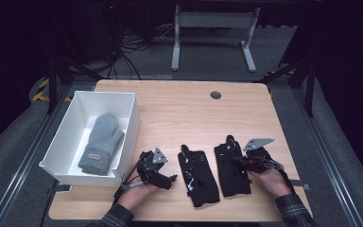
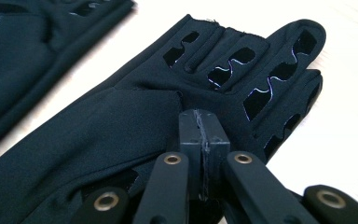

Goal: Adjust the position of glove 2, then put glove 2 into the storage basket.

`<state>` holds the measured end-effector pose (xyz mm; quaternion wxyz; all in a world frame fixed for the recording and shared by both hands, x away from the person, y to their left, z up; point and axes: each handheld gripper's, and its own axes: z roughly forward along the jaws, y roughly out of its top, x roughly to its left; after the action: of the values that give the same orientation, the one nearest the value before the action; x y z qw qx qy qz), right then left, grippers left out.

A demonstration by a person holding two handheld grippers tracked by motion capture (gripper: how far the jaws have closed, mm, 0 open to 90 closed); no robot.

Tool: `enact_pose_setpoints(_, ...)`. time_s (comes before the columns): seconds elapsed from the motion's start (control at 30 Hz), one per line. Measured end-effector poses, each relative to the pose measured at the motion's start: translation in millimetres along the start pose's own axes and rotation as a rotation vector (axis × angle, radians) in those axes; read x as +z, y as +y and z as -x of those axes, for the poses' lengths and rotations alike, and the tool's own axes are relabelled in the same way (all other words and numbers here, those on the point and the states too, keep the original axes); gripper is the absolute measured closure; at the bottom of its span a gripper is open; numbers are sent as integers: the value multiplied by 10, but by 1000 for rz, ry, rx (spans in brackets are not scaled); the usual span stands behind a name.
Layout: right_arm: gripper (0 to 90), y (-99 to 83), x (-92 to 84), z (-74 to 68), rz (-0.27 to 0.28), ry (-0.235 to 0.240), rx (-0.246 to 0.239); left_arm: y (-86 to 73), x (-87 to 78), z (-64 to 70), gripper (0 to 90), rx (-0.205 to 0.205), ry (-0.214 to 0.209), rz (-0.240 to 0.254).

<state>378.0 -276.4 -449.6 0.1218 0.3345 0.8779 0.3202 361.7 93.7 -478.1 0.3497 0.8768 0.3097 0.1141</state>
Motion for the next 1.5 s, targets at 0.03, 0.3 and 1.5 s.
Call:
enact_pose_setpoints(0.03,900,12,10,-23,-1,5,-11,1,-1,-1,2,1,-1,-2)
enact_pose_setpoints(0.3,899,68,48,-137,3,26,-35,0,3,3,1,-2,-7,1)
enact_pose_setpoints(1.5,898,-216,-145,-56,8,61,-36,307,38,214,589,-63,-149,-19)
